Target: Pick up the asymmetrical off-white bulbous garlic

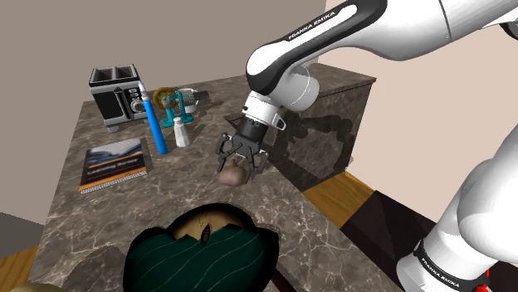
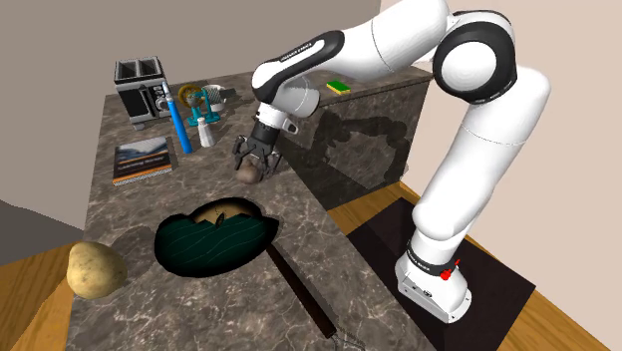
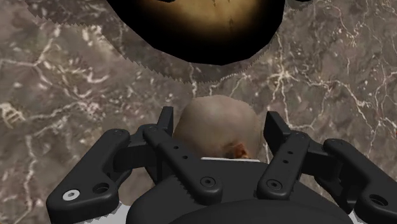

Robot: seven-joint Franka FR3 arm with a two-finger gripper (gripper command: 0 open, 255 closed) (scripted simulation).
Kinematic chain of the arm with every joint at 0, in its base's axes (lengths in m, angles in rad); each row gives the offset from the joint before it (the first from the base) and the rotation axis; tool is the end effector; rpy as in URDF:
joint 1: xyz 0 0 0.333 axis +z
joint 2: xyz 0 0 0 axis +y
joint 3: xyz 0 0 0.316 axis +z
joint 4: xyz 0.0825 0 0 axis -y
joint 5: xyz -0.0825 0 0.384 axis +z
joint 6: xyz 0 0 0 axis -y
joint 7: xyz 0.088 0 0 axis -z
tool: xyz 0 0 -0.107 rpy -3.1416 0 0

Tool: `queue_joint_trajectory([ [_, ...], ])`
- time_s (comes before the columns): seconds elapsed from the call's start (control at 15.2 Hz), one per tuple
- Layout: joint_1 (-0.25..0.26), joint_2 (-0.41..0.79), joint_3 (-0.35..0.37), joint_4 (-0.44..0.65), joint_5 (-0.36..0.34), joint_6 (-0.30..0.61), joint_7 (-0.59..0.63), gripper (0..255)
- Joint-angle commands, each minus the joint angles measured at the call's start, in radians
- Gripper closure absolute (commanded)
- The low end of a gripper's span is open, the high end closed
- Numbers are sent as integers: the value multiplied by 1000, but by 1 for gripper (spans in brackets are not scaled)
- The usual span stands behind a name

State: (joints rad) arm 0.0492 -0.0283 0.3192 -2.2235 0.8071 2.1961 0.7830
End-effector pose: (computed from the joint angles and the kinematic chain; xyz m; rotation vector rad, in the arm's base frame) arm 0.4831 0.2143 0.3946 -2.3085 1.1208 0.4606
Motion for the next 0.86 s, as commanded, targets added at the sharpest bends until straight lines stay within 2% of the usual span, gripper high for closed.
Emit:
queue_joint_trajectory([
  [0.0, -1, -13, -1, 13, -9, -21, 20, 255],
  [0.79, -11, -73, -12, 80, -47, -128, 98, 255],
])
